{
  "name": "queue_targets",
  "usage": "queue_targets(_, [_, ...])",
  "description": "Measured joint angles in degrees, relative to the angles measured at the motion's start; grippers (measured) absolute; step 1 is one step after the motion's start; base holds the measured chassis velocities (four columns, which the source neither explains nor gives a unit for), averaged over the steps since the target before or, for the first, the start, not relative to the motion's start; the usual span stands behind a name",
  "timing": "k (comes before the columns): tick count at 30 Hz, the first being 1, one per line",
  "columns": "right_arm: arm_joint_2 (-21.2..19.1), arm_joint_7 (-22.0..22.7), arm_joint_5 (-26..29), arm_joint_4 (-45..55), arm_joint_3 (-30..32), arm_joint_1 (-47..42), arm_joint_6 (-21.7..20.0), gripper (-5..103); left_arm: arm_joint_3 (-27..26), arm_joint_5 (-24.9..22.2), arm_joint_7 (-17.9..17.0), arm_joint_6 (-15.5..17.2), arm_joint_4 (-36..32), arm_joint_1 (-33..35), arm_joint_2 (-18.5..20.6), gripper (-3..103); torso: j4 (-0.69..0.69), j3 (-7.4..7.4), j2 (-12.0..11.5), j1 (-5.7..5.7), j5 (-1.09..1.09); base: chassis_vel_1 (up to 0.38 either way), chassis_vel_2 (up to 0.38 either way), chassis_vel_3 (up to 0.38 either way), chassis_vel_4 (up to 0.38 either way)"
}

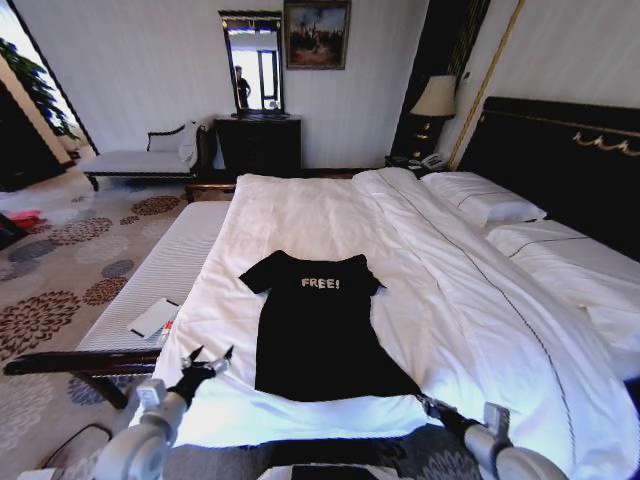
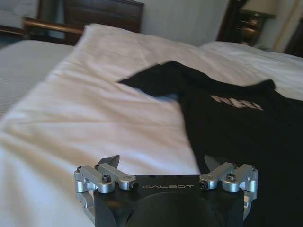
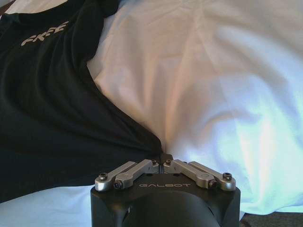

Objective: Fold the clothes on the bed.

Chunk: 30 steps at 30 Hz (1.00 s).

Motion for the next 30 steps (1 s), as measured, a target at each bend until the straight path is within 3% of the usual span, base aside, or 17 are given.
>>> queue_targets(6, [0.58,0.75,-0.76,0.96,-1.45,0.34,0.02,0,8.66,-2.99,-1.71,1.57,1.92,-5.12,0.87,100,-0.03,0.0,0.0,0.0,-0.02,0.0,0.0,0.0,0.0])
queue_targets(10, [0.64,0.91,-0.83,1.2,-1.59,0.37,0.02,0,9.4,-3.26,-1.87,1.73,2.35,-5.47,1.21,103,-0.02,0.0,0.0,0.0,-0.02,0.0,0.0,0.0,0.0])
queue_targets(17, [0.65,1.31,-1.07,1.77,-2.01,0.42,-0.08,0,13.06,-4.27,-2.05,2.23,4.66,-7.11,1.9,94,-0.01,0.0,0.0,0.0,-0.02,0.0,0.0,0.0,0.0])
queue_targets(19, [0.65,1.39,-1.3,1.96,-2.22,0.44,-0.1,0,14.96,-4.27,-2.31,2.25,5.03,-7.78,1.48,83,-0.01,0.0,0.0,0.0,-0.01,0.0,0.0,0.0,0.0])
queue_targets(22, [0.65,1.49,-1.45,2.13,-2.32,0.42,-0.12,0,16.25,-4.28,-2.54,2.27,5.09,-8.2,1.25,78,-0.01,0.0,0.0,0.0,-0.01,0.0,0.0,0.0,0.0])
queue_targets(24, [0.73,1.59,-1.54,2.36,-2.39,0.37,-0.16,0,17.69,-4.27,-2.85,2.27,5.07,-8.6,1.15,67,-0.01,0.0,0.0,0.0,-0.02,0.0,0.0,0.0,0.0])
queue_targets(28, [0.88,1.68,-1.85,2.46,-2.62,0.39,-0.2,0,18.01,-3.49,-3.51,2.13,4.05,-8.34,1.6,56,-0.01,0.0,0.0,0.0,-0.02,0.0,0.0,0.0,0.0])
queue_targets(29, [0.96,1.68,-2.01,2.47,-2.79,0.43,-0.2,0,17.42,-2.91,-4.05,2.09,2.74,-7.72,2.12,45,-0.01,0.0,0.0,0.0,-0.02,0.0,0.0,0.0,0.0])
queue_targets(30, [0.96,1.68,-2.01,2.47,-2.79,0.43,-0.2,0,17.42,-2.91,-4.05,2.09,2.74,-7.72,2.12,45,-0.01,0.0,0.0,0.0,-0.02,0.0,0.0,0.0,0.0])
